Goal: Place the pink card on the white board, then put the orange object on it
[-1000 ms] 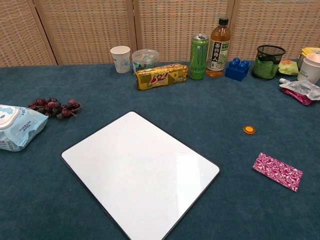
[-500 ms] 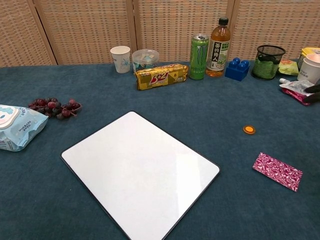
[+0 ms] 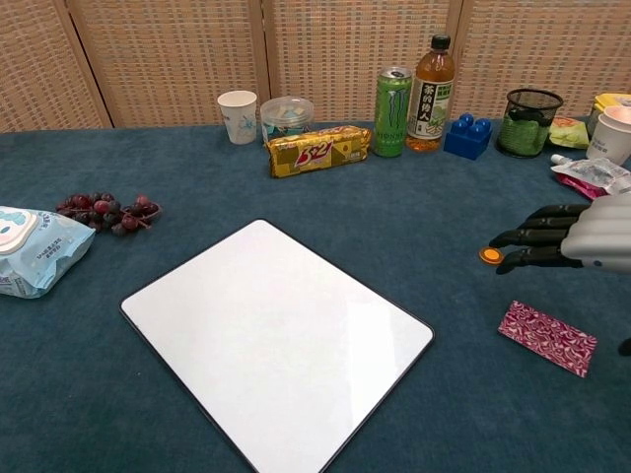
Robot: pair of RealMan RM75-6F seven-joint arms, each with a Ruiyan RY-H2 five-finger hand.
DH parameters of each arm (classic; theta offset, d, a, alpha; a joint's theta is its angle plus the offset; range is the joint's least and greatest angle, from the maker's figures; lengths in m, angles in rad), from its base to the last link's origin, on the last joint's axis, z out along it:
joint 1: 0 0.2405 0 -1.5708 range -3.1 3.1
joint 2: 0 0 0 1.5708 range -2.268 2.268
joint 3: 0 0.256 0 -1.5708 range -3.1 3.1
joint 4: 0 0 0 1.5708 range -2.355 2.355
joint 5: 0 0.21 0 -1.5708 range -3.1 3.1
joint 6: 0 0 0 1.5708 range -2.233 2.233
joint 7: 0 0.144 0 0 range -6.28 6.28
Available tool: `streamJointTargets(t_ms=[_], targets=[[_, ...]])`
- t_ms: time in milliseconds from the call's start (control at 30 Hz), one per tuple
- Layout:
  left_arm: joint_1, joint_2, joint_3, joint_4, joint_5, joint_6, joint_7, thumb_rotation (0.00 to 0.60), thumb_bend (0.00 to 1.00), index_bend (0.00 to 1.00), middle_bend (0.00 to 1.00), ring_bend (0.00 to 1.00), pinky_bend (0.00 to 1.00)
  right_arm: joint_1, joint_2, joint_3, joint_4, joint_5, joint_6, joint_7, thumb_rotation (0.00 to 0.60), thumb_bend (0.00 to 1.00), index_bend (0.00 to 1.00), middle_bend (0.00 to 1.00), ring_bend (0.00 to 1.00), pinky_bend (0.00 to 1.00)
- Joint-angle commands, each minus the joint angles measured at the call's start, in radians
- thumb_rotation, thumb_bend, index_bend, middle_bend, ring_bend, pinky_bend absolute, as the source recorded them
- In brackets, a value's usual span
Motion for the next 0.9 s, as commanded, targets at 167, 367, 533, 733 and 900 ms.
streamJointTargets(t_ms=[167, 367, 533, 733, 900], targets=[[-0.004, 0.002, 0.000, -0.001, -0.007, -0.010, 0.001, 0.600, 0.00, 0.00, 0.00, 0.00, 0.00, 0.025, -0.060, 0.002, 0.041, 0.066, -0.052, -0.076, 0.600, 0.00, 0.15, 0.00, 0.00, 0.00], [-0.006, 0.000, 0.001, -0.002, -0.008, -0.012, 0.005, 0.600, 0.00, 0.00, 0.00, 0.00, 0.00, 0.031, -0.075, -0.010, 0.052, 0.092, -0.051, -0.112, 0.600, 0.00, 0.15, 0.00, 0.00, 0.00], [-0.008, -0.003, 0.002, -0.003, -0.009, -0.015, 0.013, 0.600, 0.00, 0.00, 0.00, 0.00, 0.00, 0.038, -0.083, -0.019, 0.059, 0.094, -0.039, -0.107, 0.600, 0.00, 0.15, 0.00, 0.00, 0.00], [-0.007, -0.002, 0.003, -0.007, -0.008, -0.010, 0.013, 0.600, 0.00, 0.00, 0.00, 0.00, 0.00, 0.044, -0.107, -0.034, 0.086, 0.099, -0.032, -0.113, 0.600, 0.00, 0.15, 0.00, 0.00, 0.00], [-0.007, -0.001, 0.003, -0.006, -0.010, -0.012, 0.009, 0.600, 0.00, 0.00, 0.00, 0.00, 0.00, 0.047, -0.123, -0.046, 0.105, 0.100, -0.028, -0.106, 0.600, 0.00, 0.17, 0.00, 0.00, 0.00]])
